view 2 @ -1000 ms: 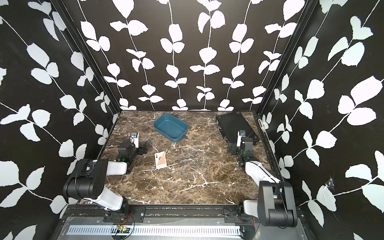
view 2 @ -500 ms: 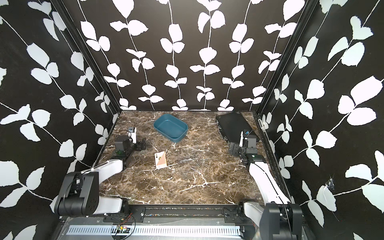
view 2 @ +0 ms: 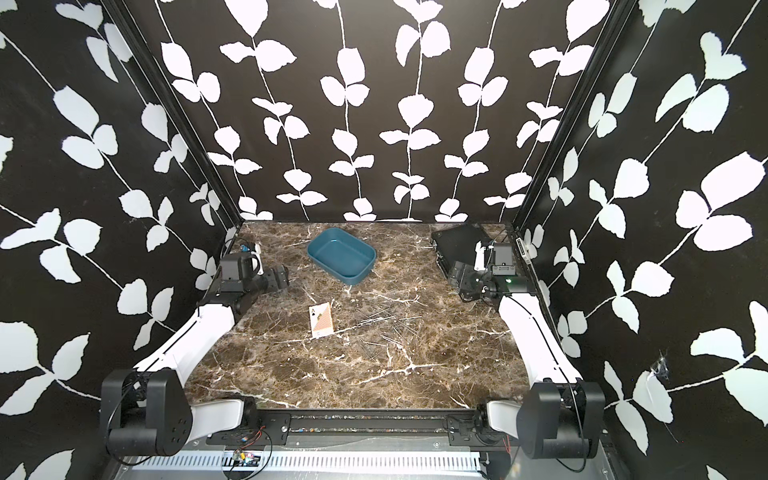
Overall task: Put the nails on the desktop into the storage box
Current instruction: Move the storage box to the center of the board.
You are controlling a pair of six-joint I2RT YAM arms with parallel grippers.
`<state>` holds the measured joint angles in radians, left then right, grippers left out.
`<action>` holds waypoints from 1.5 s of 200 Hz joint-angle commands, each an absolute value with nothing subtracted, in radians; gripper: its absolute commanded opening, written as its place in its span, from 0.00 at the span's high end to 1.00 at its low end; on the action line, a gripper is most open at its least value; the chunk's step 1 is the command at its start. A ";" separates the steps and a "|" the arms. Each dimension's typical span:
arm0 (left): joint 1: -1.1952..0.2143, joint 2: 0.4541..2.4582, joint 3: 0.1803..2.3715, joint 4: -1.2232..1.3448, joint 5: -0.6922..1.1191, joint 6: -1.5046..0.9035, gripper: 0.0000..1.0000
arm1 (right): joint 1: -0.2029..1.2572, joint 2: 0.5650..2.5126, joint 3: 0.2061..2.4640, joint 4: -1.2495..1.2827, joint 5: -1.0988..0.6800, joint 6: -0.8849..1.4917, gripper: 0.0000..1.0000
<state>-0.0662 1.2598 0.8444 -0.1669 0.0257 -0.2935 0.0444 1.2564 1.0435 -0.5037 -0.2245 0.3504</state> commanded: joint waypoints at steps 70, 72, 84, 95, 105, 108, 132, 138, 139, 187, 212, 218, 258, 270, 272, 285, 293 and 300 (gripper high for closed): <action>-0.228 1.335 1.141 -0.535 0.155 -0.288 0.01 | 0.108 1.322 1.190 -0.508 -0.330 0.470 0.00; -0.228 1.338 1.146 -0.539 0.155 -0.281 0.01 | 0.109 1.326 1.190 -0.510 -0.331 0.470 0.00; -0.229 1.358 1.174 -0.551 0.158 -0.245 0.01 | 0.109 1.340 1.197 -0.522 -0.324 0.487 0.01; -0.228 1.386 1.200 -0.565 0.188 -0.219 0.01 | 0.110 1.358 1.209 -0.551 -0.325 0.516 0.01; -0.228 1.419 1.228 -0.590 0.223 -0.190 0.01 | 0.118 1.367 1.213 -0.564 -0.327 0.546 0.01; -0.230 1.428 1.238 -0.596 0.229 -0.180 0.01 | 0.122 1.369 1.213 -0.561 -0.330 0.553 0.00; -0.233 1.475 1.282 -0.649 0.203 -0.131 0.01 | 0.173 1.399 1.221 -0.582 -0.296 0.611 0.01; -0.233 1.479 1.285 -0.654 0.190 -0.134 0.01 | 0.189 1.416 1.236 -0.604 -0.288 0.625 0.01; -0.233 1.480 1.287 -0.655 0.189 -0.136 0.01 | 0.193 1.421 1.240 -0.608 -0.288 0.627 0.01; -0.233 1.559 1.362 -0.737 0.173 -0.222 0.02 | 0.304 1.650 1.434 -0.679 -0.370 0.714 0.01; -0.237 1.536 1.319 -0.713 0.217 -0.293 0.02 | 0.370 1.759 1.499 -0.550 -0.433 0.785 0.03; -0.239 1.521 1.301 -0.704 0.216 -0.302 0.02 | 0.385 1.785 1.524 -0.533 -0.437 0.795 0.03; -0.239 1.442 1.196 -0.661 0.208 -0.318 0.01 | 0.460 1.976 1.715 -0.556 -0.407 0.852 0.06; -0.239 1.452 1.200 -0.664 0.195 -0.298 0.01 | 0.470 2.024 1.766 -0.563 -0.395 0.867 0.07; -0.239 1.456 1.203 -0.666 0.196 -0.296 0.01 | 0.471 2.034 1.776 -0.565 -0.394 0.868 0.08; -0.239 1.478 1.231 -0.686 0.202 -0.284 0.01 | 0.478 2.090 1.840 -0.600 -0.376 0.890 0.09; -0.239 1.488 1.246 -0.689 0.212 -0.281 0.01 | 0.485 2.118 1.875 -0.609 -0.364 0.897 0.09; -0.239 1.495 1.252 -0.688 0.212 -0.281 0.01 | 0.490 2.143 1.904 -0.620 -0.347 0.898 0.10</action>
